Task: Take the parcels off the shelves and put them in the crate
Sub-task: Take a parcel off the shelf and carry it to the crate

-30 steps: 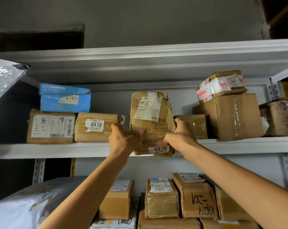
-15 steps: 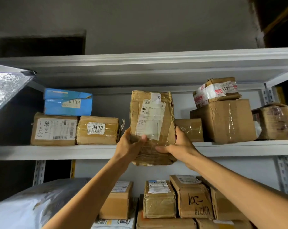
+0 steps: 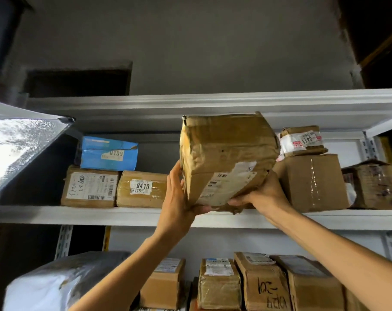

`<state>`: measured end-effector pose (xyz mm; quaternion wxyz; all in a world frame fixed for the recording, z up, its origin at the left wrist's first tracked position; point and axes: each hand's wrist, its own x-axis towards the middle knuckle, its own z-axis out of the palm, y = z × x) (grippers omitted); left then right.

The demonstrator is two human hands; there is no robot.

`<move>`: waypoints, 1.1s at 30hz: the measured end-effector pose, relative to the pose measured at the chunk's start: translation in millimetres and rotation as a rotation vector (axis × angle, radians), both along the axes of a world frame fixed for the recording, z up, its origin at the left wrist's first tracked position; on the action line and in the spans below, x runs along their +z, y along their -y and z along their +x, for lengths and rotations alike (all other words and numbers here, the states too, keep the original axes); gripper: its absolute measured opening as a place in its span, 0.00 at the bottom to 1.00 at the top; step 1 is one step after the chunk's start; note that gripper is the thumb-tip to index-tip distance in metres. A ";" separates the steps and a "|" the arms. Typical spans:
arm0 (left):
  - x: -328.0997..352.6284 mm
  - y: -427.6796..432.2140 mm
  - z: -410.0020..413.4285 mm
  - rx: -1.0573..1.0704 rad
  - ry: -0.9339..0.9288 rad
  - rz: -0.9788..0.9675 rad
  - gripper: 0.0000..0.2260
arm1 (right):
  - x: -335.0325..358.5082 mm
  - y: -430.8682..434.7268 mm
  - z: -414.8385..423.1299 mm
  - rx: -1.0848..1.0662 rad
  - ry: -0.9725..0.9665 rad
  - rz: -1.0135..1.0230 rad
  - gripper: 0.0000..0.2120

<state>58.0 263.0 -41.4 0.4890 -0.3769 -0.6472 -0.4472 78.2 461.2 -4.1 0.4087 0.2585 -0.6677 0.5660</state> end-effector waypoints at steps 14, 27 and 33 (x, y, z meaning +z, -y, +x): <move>35.7 -33.7 83.7 0.298 -0.237 -0.062 0.47 | -6.4 -9.0 -11.9 0.602 0.107 -0.225 0.12; 59.0 -3.9 62.2 -1.030 0.829 0.463 0.19 | 24.1 -16.5 68.6 0.084 -0.226 0.322 0.36; 81.0 -6.7 82.9 -0.862 0.592 0.391 0.29 | 62.8 -5.3 82.1 0.098 -0.140 0.052 0.20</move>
